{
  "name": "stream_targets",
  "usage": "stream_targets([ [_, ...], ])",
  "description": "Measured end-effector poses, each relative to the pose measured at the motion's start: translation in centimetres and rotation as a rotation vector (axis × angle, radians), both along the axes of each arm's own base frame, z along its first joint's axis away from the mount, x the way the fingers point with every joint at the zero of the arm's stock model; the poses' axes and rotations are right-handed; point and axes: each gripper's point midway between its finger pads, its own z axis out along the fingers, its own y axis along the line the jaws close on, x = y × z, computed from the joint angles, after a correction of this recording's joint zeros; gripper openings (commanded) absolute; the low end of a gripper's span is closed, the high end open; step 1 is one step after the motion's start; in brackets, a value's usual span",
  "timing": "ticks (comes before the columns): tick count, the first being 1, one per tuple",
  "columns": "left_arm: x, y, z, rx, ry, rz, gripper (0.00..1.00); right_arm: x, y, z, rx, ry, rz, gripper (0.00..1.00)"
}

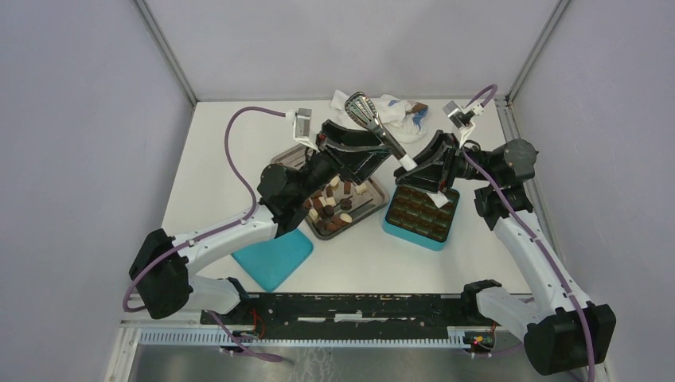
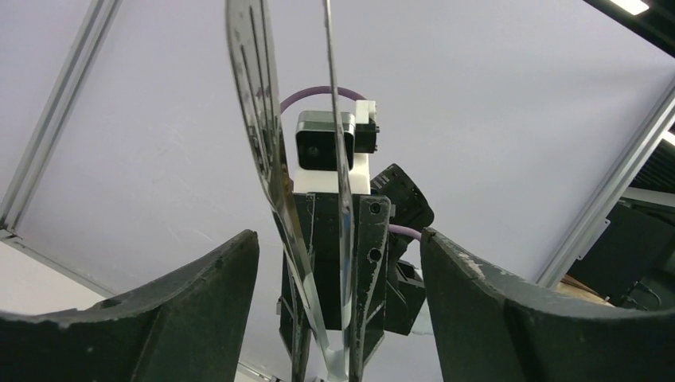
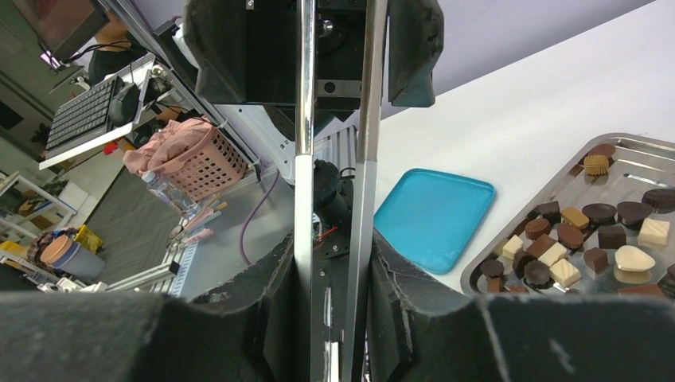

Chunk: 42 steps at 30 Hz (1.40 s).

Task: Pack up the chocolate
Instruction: Pick up the fake chocolate from the plate.

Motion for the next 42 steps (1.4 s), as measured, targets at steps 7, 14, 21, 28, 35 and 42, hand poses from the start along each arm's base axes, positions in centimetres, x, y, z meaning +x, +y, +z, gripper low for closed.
stream_targets([
  [7, 1.2, -1.0, -0.3, -0.001, 0.029, 0.008, 0.54, 0.0, 0.0, -0.1, 0.001, 0.005, 0.001, 0.39],
  [14, 1.5, -1.1, -0.6, -0.007, 0.058, 0.000, 0.25, 0.0, 0.0, -0.3, 0.002, 0.014, 0.002, 0.45],
  [21, 2.2, -1.1, -0.9, -0.014, 0.082, 0.009, 0.17, 0.1, 0.1, -0.5, 0.002, 0.024, 0.004, 0.50],
  [28, 2.4, -1.1, -0.9, -0.038, 0.101, 0.000, 0.17, 0.3, 0.4, -0.9, -0.001, 0.046, 0.018, 0.46],
  [35, 2.8, -1.6, -2.1, -0.024, 0.133, -0.003, 0.19, 0.6, 0.6, -1.3, -0.005, 0.064, 0.022, 0.43],
  [42, 2.9, -1.4, -2.3, -0.033, 0.150, -0.003, 0.36, 0.9, 0.7, -1.5, -0.006, 0.076, 0.020, 0.32],
])
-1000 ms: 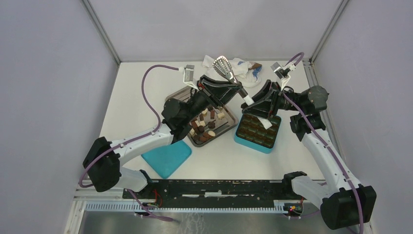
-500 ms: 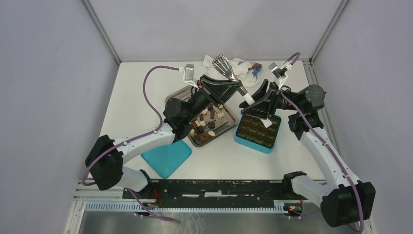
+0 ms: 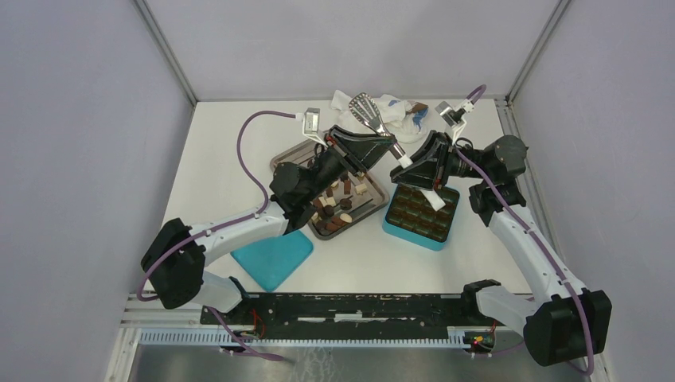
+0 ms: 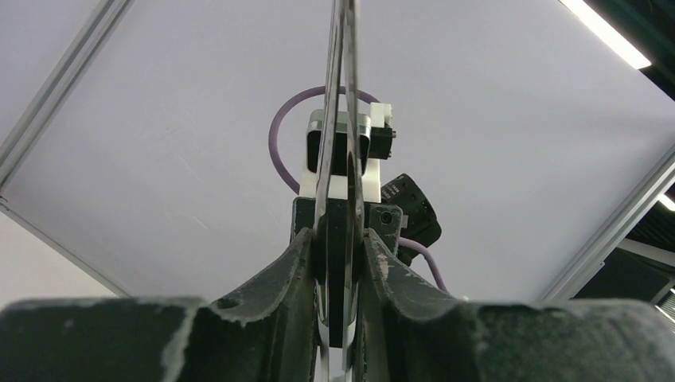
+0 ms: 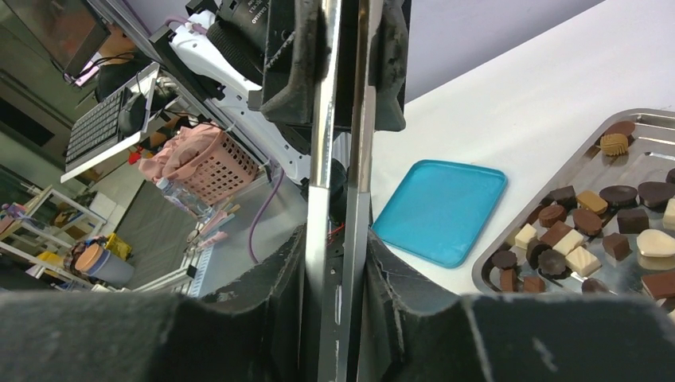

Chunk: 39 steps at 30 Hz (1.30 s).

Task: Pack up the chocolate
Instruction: Pick up the fake chocolate from the plate.

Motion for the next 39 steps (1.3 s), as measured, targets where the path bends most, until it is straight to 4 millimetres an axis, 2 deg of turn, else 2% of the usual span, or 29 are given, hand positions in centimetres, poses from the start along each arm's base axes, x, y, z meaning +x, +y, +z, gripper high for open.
stream_targets([
  [8, -0.2, 0.3, 0.1, -0.027, 0.000, -0.003, 0.61, 0.1, 0.1, -0.1, -0.001, 0.012, -0.003, 0.39],
  [14, 0.0, 0.0, -0.8, -0.038, 0.032, -0.024, 0.68, 0.4, 0.1, -0.4, -0.003, 0.025, -0.003, 0.48],
  [19, 0.3, -0.4, -1.6, -0.042, 0.054, -0.038, 0.73, 0.6, 0.2, -1.2, -0.008, 0.050, -0.003, 0.49],
  [23, 0.4, -0.5, -2.0, -0.044, 0.062, -0.043, 0.81, 0.8, 0.2, -1.4, -0.010, 0.060, -0.003, 0.48],
  [29, 0.3, -0.5, -2.9, -0.039, 0.069, -0.046, 0.96, 1.1, 0.2, -1.6, -0.012, 0.069, -0.004, 0.42],
  [32, 0.0, -0.1, -4.1, -0.021, 0.085, -0.042, 1.00, 1.3, 0.2, -1.8, -0.014, 0.076, -0.006, 0.34],
  [35, -0.6, 0.9, -5.4, 0.006, 0.100, -0.027, 1.00, 1.3, 0.2, -2.1, -0.019, 0.083, -0.007, 0.18],
  [37, -1.2, 1.9, -5.9, 0.018, 0.101, -0.008, 1.00, 1.4, 0.2, -2.2, -0.023, 0.081, -0.009, 0.13],
  [39, -2.2, 3.4, -6.1, 0.034, 0.092, 0.015, 1.00, 1.4, 0.2, -2.4, -0.028, 0.087, -0.010, 0.12],
])
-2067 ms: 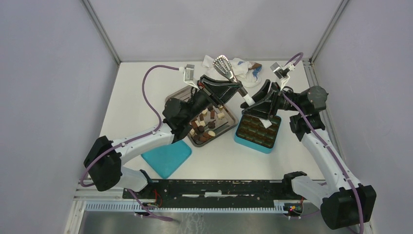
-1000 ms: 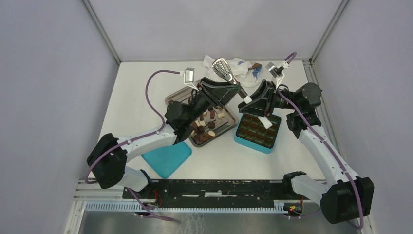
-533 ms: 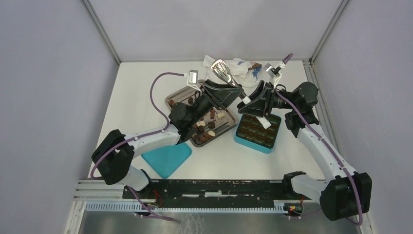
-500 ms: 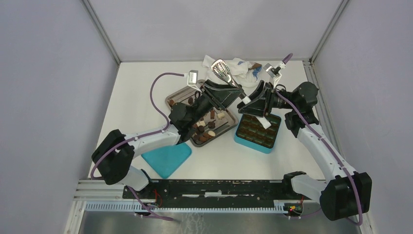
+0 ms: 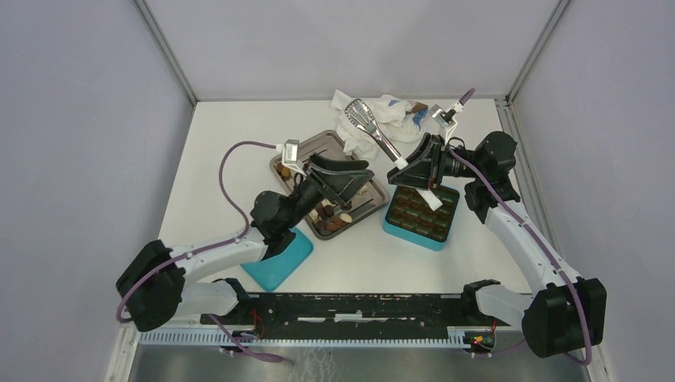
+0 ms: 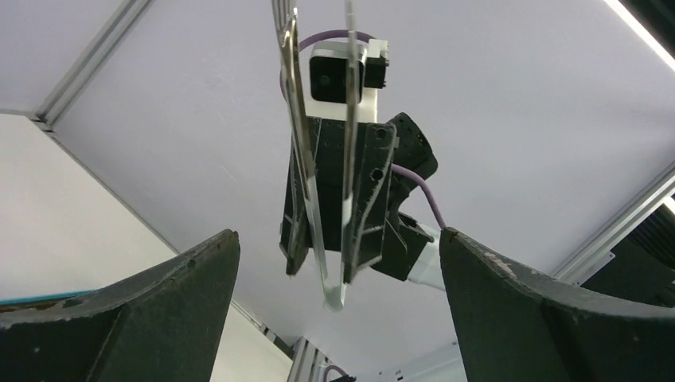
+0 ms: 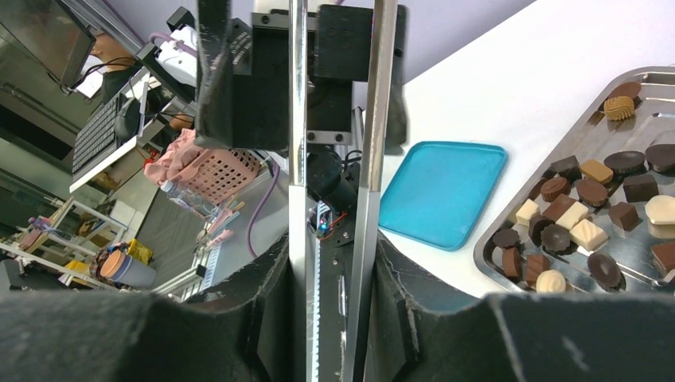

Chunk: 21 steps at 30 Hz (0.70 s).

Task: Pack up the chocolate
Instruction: Pick up the fake chocolate from the plate.

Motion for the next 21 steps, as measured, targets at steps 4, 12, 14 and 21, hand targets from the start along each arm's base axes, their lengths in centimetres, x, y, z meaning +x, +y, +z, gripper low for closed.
stream_targets([
  [4, -1.5, 2.8, 0.2, 0.040, -0.022, 0.057, 1.00, 0.2, -0.1, -0.3, -0.005, 0.000, -0.004, 0.34],
  [12, -3.2, 7.1, -0.2, 0.107, -0.028, 0.162, 1.00, 0.5, 0.0, -0.8, -0.015, 0.011, -0.007, 0.51],
  [14, -3.2, 7.2, -0.9, 0.129, -0.012, 0.166, 1.00, 0.6, 0.0, -1.0, -0.017, 0.017, -0.007, 0.51],
  [21, -2.8, 6.6, -2.7, 0.188, 0.026, 0.157, 1.00, 0.8, 0.0, -1.4, -0.022, 0.022, -0.011, 0.13],
])
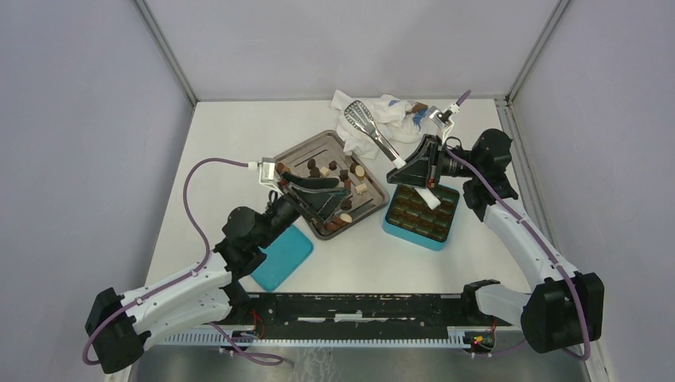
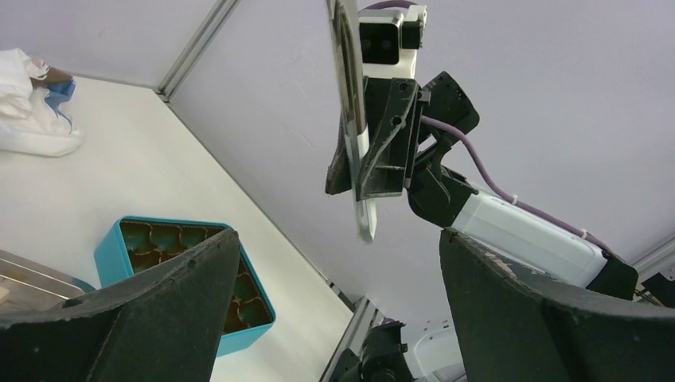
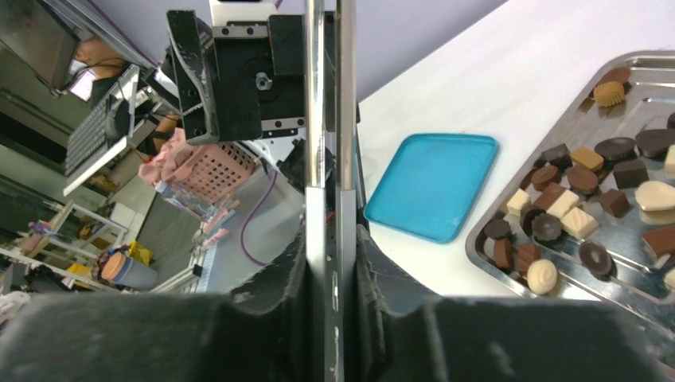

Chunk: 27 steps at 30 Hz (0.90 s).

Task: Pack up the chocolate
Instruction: Pick up the fake chocolate from the plate.

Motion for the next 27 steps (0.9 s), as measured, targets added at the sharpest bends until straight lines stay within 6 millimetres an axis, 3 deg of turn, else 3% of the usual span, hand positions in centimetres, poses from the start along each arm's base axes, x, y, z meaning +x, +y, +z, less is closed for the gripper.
stream_targets([
  [2, 0.1, -0.2, -0.3, 0.009, 0.006, -0.004, 1.00, 0.0, 0.0, -0.1, -0.002, -0.001, -0.001, 0.09],
  [4, 0.2, -0.4, -0.7, 0.018, 0.012, -0.007, 1.00, 0.0, 0.0, -0.2, -0.005, -0.002, -0.001, 0.13],
  [8, 0.3, -0.5, -1.1, 0.032, 0.023, -0.006, 1.00, 0.1, 0.0, -0.3, -0.007, -0.003, -0.002, 0.41],
  [12, 0.1, -0.2, -1.4, 0.052, 0.027, -0.001, 1.00, 0.2, 0.0, -0.4, -0.010, -0.003, -0.007, 0.51],
  [21, 0.0, 0.9, -1.5, 0.084, 0.021, 0.041, 1.00, 0.3, 0.0, -0.7, -0.015, -0.001, -0.014, 0.48],
  [27, 1.2, 1.7, -3.0, 0.196, 0.084, 0.120, 1.00, 1.2, -0.1, -1.5, -0.066, -0.036, -0.043, 0.48],
])
